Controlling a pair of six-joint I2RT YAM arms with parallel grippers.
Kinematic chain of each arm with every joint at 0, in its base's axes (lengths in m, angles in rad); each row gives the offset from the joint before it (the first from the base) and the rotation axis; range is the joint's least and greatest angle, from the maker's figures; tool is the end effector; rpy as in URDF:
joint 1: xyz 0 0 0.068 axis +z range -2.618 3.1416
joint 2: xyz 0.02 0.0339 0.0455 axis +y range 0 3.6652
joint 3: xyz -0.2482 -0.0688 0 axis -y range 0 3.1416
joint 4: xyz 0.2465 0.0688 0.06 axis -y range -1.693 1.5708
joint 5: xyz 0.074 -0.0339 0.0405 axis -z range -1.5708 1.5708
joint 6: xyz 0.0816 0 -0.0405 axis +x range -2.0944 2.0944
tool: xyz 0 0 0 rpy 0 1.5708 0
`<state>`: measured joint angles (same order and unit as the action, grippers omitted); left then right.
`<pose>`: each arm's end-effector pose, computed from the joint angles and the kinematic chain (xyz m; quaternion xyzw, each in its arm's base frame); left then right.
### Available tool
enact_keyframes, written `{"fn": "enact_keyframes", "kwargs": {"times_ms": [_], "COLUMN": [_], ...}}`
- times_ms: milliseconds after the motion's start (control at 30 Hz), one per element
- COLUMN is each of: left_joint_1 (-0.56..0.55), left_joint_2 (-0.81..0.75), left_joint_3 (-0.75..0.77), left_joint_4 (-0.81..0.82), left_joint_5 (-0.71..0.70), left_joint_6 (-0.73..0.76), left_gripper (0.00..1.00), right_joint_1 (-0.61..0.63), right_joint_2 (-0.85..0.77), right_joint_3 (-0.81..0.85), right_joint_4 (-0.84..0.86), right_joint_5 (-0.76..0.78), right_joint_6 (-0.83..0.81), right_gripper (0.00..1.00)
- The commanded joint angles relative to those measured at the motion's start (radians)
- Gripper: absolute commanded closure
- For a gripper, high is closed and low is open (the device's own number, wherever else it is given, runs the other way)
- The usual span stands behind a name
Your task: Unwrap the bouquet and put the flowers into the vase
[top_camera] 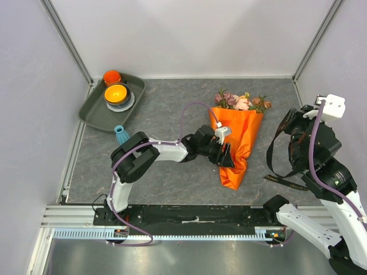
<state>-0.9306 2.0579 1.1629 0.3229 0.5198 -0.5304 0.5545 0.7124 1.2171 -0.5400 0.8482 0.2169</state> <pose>0.2416 -0.3923 0.0996 0.2892 0.8070 -0.4768 0.1942 0.1570 0.0253 0.4429 0.1716 0.6944 -0.0362 0.6979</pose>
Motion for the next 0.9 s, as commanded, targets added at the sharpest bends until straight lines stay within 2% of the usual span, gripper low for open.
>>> {"fn": "enact_keyframes", "kwargs": {"times_ms": [0, 133, 200, 267, 300, 500, 533, 600, 667, 733, 867], "left_joint_1": [0.004, 0.004, -0.002, -0.030, -0.043, -0.161, -0.189, -0.214, -0.249, -0.264, -0.267], "left_joint_2": [-0.192, -0.358, -0.433, -0.465, -0.479, -0.424, -0.400, -0.375, -0.338, -0.308, -0.219], "left_joint_3": [-0.006, -0.072, -0.119, -0.141, -0.146, -0.034, -0.022, 0.003, 0.015, 0.050, 0.127], "left_joint_4": [0.024, 0.111, 0.209, 0.257, 0.284, 0.298, 0.312, 0.335, 0.378, 0.386, 0.358], "left_joint_5": [0.082, 0.126, 0.122, 0.019, -0.021, -0.275, -0.364, -0.429, -0.559, -0.672, -0.753], "left_joint_6": [0.062, 0.058, 0.047, 0.067, 0.122, 0.289, 0.305, 0.370, 0.408, 0.417, 0.359], "left_gripper": [0.25, 0.11, 0.04, 0.03, 0.02, 0.00, 0.00, 0.01, 0.00, 0.01, 0.00], "right_joint_1": [0.002, 0.002, 0.002, 0.004, 0.002, 0.002, 0.002, 0.002, 0.004, 0.002, 0.002], "right_joint_2": [0.016, 0.035, 0.042, 0.047, 0.047, 0.041, 0.047, 0.048, 0.050, 0.045, 0.035], "right_joint_3": [0.053, 0.091, 0.105, 0.119, 0.122, 0.137, 0.140, 0.150, 0.154, 0.159, 0.163], "right_joint_4": [0.006, -0.024, -0.047, -0.058, -0.061, -0.063, -0.061, -0.061, -0.061, -0.058, -0.048], "right_joint_5": [-0.175, -0.287, -0.337, -0.383, -0.402, -0.514, -0.518, -0.526, -0.534, -0.538, -0.551], "right_joint_6": [0.006, 0.006, 0.016, 0.038, 0.065, 0.173, 0.193, 0.205, 0.216, 0.222, 0.233], "right_gripper": [1.00, 1.00, 1.00, 1.00, 1.00, 1.00, 1.00, 1.00, 1.00, 1.00, 1.00]}}
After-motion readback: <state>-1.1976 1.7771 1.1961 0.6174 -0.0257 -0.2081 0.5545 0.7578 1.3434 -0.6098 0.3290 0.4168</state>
